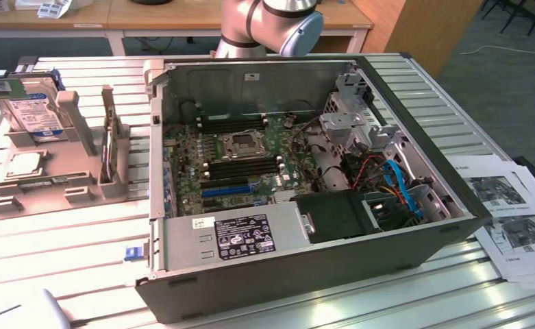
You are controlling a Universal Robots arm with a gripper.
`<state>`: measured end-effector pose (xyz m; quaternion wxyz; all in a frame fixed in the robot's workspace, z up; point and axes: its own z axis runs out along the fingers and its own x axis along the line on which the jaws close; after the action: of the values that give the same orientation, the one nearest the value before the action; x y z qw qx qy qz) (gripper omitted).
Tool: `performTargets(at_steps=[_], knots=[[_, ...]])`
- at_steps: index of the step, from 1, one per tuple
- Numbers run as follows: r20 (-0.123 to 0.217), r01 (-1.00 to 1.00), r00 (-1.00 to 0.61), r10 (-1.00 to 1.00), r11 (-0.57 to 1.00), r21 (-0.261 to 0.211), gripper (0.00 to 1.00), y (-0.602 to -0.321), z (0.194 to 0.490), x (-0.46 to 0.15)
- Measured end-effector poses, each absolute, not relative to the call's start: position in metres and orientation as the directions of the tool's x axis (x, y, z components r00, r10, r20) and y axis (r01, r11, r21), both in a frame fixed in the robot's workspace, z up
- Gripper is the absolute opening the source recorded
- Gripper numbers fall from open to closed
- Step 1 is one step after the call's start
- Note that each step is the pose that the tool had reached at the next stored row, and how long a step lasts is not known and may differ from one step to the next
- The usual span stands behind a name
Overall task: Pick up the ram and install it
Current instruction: 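Pick up the ram and move it above insertion slot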
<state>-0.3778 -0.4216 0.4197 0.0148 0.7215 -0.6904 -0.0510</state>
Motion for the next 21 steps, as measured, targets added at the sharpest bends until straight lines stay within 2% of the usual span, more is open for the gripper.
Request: performTargets(at_steps=[21], knots=[[-0.053,-0.995,0.041,-0.998,-0.046,0.092,0.12,-0.422,0.421,-0.365]])
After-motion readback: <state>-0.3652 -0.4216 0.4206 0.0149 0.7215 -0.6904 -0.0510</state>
